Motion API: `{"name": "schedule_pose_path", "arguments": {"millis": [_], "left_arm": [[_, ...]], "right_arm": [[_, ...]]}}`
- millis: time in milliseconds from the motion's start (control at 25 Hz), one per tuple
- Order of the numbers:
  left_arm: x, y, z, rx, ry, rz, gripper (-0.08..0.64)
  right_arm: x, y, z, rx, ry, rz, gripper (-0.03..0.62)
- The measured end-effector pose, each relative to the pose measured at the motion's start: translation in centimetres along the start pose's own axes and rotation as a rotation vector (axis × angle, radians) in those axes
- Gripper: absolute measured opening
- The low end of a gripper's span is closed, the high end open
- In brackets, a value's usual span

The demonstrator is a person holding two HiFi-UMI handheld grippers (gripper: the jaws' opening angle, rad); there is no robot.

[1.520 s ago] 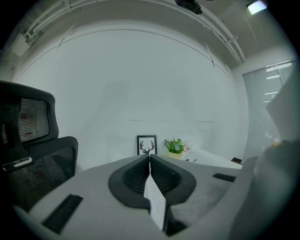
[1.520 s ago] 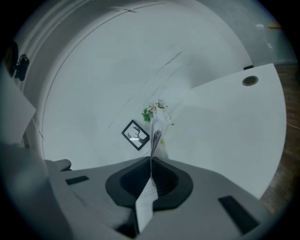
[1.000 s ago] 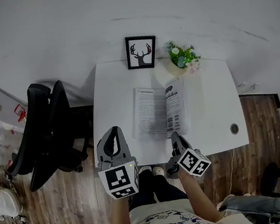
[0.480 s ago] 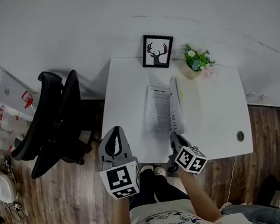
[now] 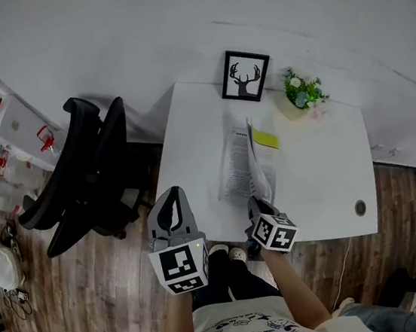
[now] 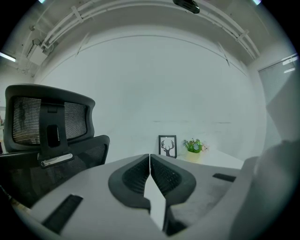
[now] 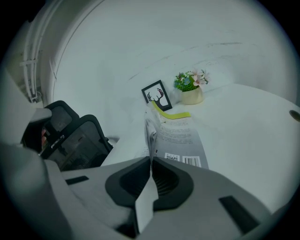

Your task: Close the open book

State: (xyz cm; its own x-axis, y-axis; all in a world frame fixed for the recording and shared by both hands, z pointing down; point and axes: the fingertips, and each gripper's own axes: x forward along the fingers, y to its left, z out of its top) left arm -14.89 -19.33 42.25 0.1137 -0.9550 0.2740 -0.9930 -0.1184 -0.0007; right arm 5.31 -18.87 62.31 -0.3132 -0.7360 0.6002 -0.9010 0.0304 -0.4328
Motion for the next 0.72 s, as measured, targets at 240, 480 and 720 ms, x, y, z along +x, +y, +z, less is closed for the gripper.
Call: {"name": "schedule_pose_path", "arguments": {"millis": [240,480,720], "left_arm": [[0.0,0.1,-0.2,0.001,0.005,0.001,0.028],[-0.3,0.7,-0.5,-0.002,0.013,0.013,0.028],[-0.4,1.3,-0.8,-0.005,0.018,0.022,0.028]], "right_arm": [[1.3,0.3,-1.2,-0.114,0.064,-0.034,0.034],[2.2,0.4,-2.1,-0.181,0.107,-0.047,0.034],[3.1,1.0,-2.7,-0.315,0.137,-0.064,0.035]]}}
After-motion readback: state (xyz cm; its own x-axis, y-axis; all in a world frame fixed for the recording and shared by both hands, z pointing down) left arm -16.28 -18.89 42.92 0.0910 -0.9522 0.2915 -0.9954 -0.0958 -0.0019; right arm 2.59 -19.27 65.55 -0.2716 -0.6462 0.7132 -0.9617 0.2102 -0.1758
